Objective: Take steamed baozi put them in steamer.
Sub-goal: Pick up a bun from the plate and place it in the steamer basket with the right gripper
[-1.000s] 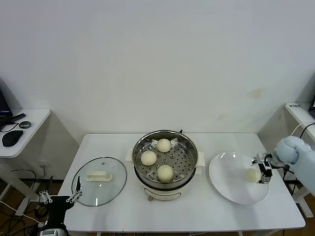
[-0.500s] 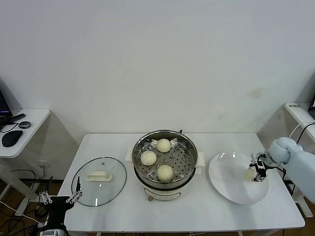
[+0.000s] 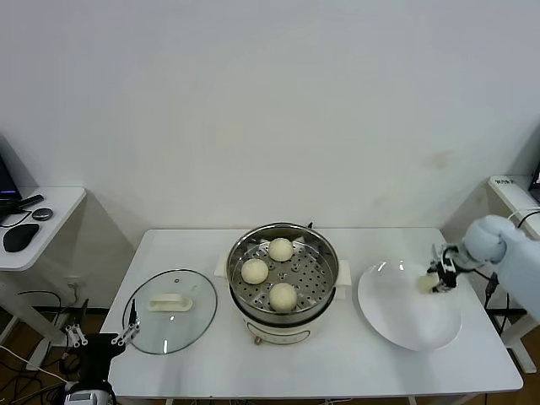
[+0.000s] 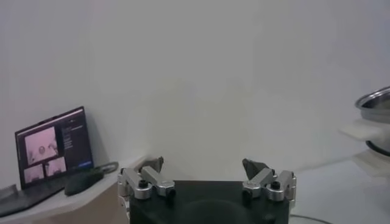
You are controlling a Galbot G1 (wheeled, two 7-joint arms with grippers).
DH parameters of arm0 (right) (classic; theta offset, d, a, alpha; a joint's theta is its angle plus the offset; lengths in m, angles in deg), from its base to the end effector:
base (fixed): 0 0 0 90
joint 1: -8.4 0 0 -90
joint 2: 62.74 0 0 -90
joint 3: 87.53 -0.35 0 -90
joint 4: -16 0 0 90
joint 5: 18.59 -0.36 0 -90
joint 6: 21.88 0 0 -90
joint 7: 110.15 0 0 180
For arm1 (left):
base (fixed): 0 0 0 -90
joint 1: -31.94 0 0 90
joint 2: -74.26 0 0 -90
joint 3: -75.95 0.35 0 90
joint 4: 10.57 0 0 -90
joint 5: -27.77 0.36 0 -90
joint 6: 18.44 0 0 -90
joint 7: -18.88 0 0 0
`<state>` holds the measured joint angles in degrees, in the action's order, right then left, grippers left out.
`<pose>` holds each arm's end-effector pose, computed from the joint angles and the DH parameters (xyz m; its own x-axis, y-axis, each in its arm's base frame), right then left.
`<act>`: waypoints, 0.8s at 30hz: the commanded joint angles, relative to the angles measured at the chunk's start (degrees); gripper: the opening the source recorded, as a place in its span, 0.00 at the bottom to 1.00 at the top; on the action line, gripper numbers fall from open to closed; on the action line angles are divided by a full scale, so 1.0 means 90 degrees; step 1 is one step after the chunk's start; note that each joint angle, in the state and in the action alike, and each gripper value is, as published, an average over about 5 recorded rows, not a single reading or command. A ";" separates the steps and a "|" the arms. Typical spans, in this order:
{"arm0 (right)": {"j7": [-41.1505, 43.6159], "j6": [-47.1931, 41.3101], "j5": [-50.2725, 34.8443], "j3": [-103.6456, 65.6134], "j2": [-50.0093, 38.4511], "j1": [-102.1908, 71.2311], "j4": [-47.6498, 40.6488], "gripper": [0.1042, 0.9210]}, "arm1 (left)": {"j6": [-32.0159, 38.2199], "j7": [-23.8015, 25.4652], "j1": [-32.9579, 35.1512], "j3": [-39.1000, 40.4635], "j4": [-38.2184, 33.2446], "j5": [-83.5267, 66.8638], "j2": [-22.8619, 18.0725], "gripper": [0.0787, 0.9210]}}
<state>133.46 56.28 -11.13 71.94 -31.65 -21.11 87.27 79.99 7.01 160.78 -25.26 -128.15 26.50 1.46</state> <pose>0.5061 -0.2338 -0.1491 -0.2765 -0.0386 0.9603 -0.9605 0.0440 -0.2748 0.1455 0.1135 -0.3184 -0.9837 -0.1742 -0.0450 -0.1792 0.9286 0.3250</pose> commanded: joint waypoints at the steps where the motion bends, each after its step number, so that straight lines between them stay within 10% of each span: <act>1: -0.0093 -0.0747 -0.2299 0.3325 -0.0284 0.3886 0.1656 0.44 | 0.0002 0.0004 -0.0068 0.0039 0.0049 -0.0036 0.0025 0.88; 14: -0.1568 -0.2913 -0.5143 0.5014 0.1652 0.5680 0.3458 0.40 | -0.0021 0.0022 -0.0354 0.0242 0.0199 -0.0033 0.0057 0.88; 24: -0.2116 -0.3320 -0.5045 0.5005 0.2532 0.4552 0.2787 0.40 | -0.0002 0.0007 -0.0355 0.0183 0.0230 -0.0050 -0.0001 0.88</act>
<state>119.92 33.10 -50.62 111.17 -16.92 20.00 111.90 79.93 7.11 157.89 -23.63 -126.06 26.14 1.52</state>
